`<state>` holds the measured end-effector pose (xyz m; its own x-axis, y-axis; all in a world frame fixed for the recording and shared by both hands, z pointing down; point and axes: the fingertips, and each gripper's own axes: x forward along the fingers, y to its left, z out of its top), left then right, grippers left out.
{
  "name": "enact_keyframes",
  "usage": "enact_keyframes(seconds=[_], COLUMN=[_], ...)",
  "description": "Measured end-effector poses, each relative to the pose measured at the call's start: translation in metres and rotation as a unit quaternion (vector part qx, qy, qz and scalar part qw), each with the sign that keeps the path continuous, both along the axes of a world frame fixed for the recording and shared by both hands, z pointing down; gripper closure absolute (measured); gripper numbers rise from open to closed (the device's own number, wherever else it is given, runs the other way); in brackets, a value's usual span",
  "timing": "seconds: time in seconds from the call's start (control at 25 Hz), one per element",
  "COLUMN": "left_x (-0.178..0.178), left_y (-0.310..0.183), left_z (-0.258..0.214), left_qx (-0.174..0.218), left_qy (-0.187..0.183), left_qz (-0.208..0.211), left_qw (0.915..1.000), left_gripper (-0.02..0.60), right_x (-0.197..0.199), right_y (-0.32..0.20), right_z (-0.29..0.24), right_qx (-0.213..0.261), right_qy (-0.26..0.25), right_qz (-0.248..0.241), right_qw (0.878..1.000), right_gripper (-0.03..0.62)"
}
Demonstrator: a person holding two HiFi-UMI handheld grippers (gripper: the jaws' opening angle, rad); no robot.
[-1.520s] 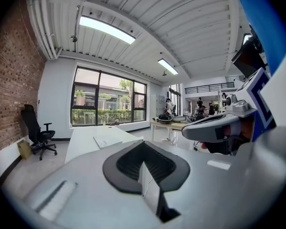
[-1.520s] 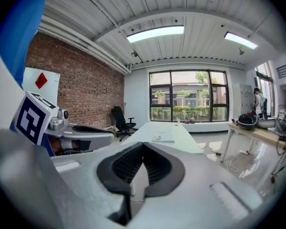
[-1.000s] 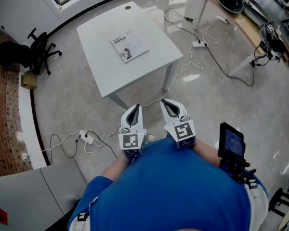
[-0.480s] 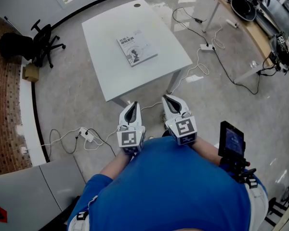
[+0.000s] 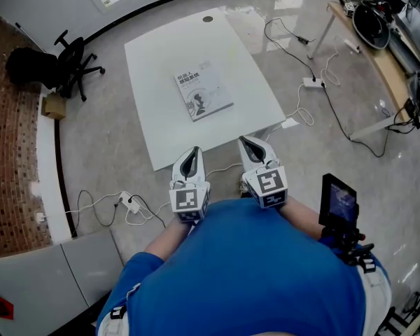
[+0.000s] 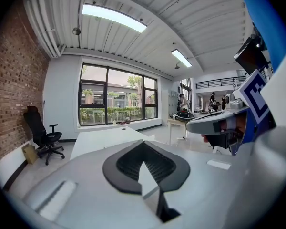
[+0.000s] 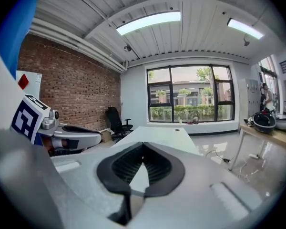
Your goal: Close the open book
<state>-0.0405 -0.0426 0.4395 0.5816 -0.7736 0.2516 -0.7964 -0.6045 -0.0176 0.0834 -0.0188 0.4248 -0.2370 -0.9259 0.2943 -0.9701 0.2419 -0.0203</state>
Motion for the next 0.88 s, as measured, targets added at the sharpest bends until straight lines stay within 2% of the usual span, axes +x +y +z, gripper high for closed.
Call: enact_keyframes(seconds=[0.16,0.44,0.88], left_x=[0.034,0.052,0.041], left_y=[-0.03,-0.06,-0.102], left_z=[-0.004,0.009,0.03], left_qx=[-0.006,-0.009,-0.022], left_qy=[-0.009,-0.023,-0.031], left_qz=[-0.014,-0.052,-0.071], left_qw=[0.9998,0.9983,0.9967], left_gripper=[0.577,0.577,0.577], right_x=[0.033,0.058,0.054], right_y=[-0.031,-0.065,-0.113], right_z=[0.012,0.034,0.057], right_qx=[-0.002,-0.019,-0.043], right_qy=[-0.015,-0.033,-0.039], right_qz=[-0.022,-0.051,-0.063], right_qw=[1.0,0.998,0.996], right_gripper=[0.591,0.591,0.591])
